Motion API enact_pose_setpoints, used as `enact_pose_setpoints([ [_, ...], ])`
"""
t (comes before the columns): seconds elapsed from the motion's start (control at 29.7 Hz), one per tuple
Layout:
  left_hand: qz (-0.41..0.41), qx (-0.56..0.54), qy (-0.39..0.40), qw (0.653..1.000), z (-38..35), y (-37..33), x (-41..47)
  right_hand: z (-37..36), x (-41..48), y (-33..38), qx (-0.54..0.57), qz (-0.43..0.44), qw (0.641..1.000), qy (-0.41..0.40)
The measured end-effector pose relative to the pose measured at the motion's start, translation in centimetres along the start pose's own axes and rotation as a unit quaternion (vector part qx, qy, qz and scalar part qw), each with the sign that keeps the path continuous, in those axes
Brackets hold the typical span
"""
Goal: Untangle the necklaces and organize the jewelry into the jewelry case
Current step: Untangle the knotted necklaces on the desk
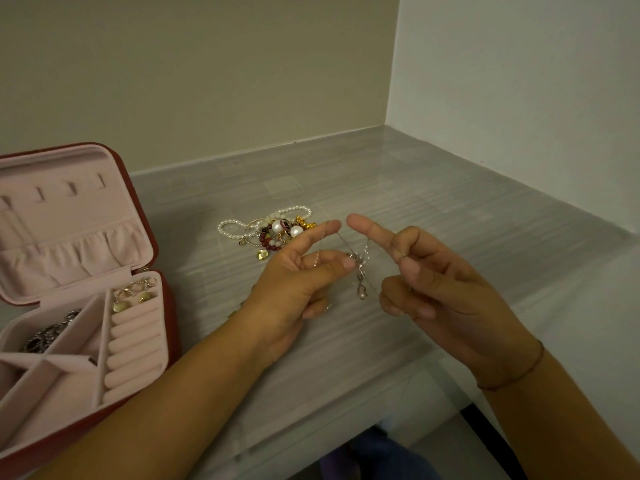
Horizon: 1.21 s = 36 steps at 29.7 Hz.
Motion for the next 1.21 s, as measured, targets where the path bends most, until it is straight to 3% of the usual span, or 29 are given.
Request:
enact_pose_setpoints([
  [0.37, 0.017, 0.018, 0.015, 1.000, -0.5, 0.3, -0.1, 0.0, -0.4, 0.1, 0.017, 0.012, 1.000, 0.016],
  [0.71, 0.069, -0.249, 0.069, 0.964, 0.1, -0.1, 0.6, 2.2, -0.9, -1.4, 0.176, -0.008, 0.984, -0.024],
  [0.81, 0.043, -0.246, 0.059, 0.967, 0.4, -0.6, 0.8, 2.8, -0.7, -2.2, 0.288, -0.021, 0.957, -0.021],
  [1.08, 0.008, -0.196, 0.034, 0.980, 0.6, -0.5, 0.9, 4.3, -0.9, -2.4, 0.373, -0.022, 0.926, -0.054],
  [1.21, 0.002, -0.209, 0.037, 0.977, 0.4, -1.1, 0.5, 5.3, -1.9, -3.1, 0.336, -0.034, 0.928, -0.160],
])
Point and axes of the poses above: each hand's wrist, its own x-axis towards the middle knuckle, its own z-axis out of the back of the hand, y = z × x, the point moved 7 cm from there along x, towards the middle knuckle, and after that the axes turned 9 degrees about -x, right-handed, at the moved point
